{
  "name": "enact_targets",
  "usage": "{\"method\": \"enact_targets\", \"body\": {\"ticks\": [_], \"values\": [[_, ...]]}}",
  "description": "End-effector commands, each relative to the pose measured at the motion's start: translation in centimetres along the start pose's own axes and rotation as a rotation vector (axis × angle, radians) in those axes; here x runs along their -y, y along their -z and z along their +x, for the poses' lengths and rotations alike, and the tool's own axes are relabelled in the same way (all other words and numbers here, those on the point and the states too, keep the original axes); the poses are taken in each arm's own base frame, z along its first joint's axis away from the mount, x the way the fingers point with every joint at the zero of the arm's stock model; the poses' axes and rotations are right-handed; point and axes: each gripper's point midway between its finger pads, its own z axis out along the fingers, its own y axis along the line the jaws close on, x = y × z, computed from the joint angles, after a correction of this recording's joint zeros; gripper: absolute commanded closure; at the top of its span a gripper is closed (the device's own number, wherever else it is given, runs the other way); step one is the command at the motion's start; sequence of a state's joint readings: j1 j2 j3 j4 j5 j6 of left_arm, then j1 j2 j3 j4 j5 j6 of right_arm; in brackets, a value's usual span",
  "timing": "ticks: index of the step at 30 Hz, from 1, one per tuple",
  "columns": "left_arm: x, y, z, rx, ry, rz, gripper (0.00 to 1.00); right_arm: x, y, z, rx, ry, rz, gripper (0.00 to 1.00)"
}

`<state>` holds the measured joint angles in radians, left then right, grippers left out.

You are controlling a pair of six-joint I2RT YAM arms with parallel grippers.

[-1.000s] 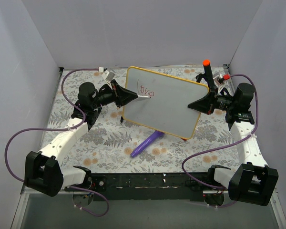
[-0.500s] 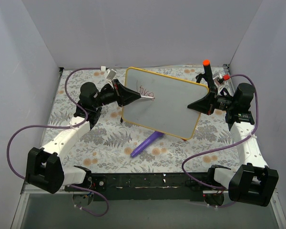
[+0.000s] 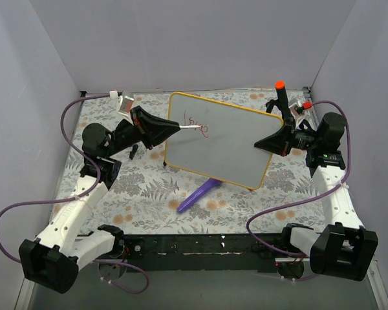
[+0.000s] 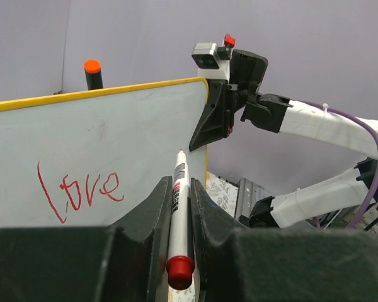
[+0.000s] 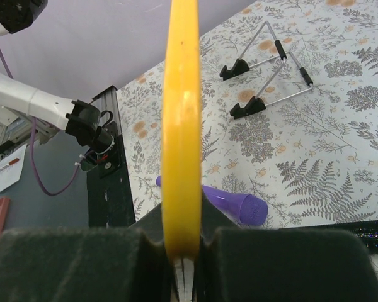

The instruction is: Write a sentence on the whiteboard

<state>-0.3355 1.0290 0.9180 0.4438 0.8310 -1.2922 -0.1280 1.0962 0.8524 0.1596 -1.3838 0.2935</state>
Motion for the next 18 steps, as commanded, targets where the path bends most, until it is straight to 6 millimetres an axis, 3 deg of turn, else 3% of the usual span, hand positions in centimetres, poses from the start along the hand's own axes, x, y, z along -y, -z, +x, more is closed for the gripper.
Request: {"method": "enact_targets", "body": {"ticks": [1,18], "values": [[0.5,1.2,-0.7,0.052,0.024,-0.059,1.0,-1.9,0.1,-0.9,-0.001,0.101,-0.044,0.99],[1.5,4.3,1.5,0.07,0.092,-0.157,1.0,-2.3,0.2,-0.9,-0.001,0.112,-0.048,0.99]]}}
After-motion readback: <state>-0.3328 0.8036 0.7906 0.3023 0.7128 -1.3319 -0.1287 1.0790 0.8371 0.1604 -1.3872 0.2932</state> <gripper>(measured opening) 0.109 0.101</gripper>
